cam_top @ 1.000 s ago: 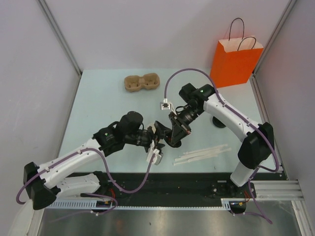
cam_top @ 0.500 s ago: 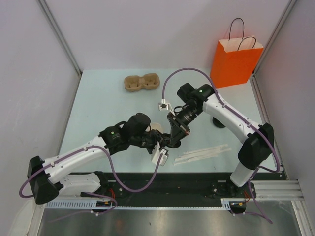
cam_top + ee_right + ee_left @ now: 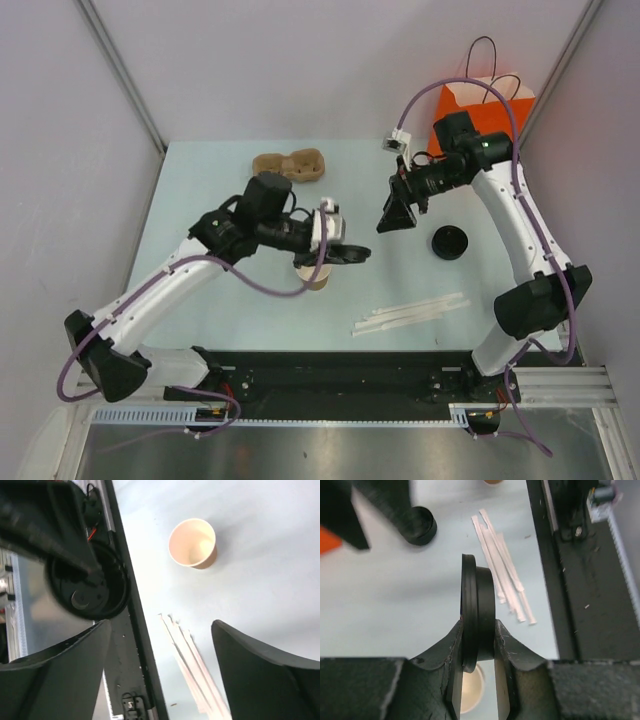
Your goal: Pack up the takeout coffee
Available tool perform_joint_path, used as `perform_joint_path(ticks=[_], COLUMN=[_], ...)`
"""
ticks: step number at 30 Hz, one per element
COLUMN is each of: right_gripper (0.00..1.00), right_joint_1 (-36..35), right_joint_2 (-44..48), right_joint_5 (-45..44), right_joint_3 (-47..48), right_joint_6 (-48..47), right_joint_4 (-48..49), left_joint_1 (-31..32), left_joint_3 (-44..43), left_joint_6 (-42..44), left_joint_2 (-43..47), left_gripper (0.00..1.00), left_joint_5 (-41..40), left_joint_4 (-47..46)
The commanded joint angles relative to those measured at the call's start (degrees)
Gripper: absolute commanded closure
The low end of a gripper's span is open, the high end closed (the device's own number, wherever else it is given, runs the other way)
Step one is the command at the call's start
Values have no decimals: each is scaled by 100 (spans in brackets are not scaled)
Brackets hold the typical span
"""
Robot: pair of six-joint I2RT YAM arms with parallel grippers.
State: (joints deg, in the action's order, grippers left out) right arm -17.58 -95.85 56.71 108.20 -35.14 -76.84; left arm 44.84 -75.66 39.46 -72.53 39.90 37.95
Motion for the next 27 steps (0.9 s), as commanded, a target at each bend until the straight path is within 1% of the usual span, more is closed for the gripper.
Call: perform_joint_path(ticks=[1,2,4,5,8,11,15,18,19,22,24,27], right_gripper=[10,9,9,9,11,12,10,8,7,8,8,13], right_joint_1=[36,36,53,62,19,-131,-946,-1299,-1361,-1563,-1651,-1818], right_joint_2=[671,769,1058,1173,1271,1166,999,885,849,753,700,586], right_joint_5=[-396,-467,-651,-704,-749,-749,-1161,-1337,-1338,-1268,-1171,-1092], right_joint_3=[-306,-404,-658,-773,-906,-889,-792,-818,-818,-801,-775,-774], right_joint_6=[401,498,769,911,1088,1114,904,807,772,666,613,561], right_joint_4=[52,194,632,870,1250,1364,1277,1215,1163,1075,987,908], left_joint_1=[-860,-985,-1309,-1398,-1583,-1584,-1584,-1575,-1566,-1522,-1478,-1434], left_joint_3=[-283,-213,119,243,596,701,789,772,746,597,552,482], left_joint_6=[-2274,-2816,-3425,-4063,-4831,-5096,-5089,-4861,-4808,-4369,-4079,-3955], left_joint_2=[-296,-305,-227,-157,-103,-173,-244,-261,-296,-393,-455,-481], left_gripper=[84,84,83,83,82,82,81,80,79,78,78,77], left_joint_5=[1510,1634,1933,1995,2215,2347,2444,2531,2558,2576,2558,2549], left_joint_4=[11,-303,-778,-1320,-2018,-2063,-1923,-1687,-1625,-1003,-808,-623])
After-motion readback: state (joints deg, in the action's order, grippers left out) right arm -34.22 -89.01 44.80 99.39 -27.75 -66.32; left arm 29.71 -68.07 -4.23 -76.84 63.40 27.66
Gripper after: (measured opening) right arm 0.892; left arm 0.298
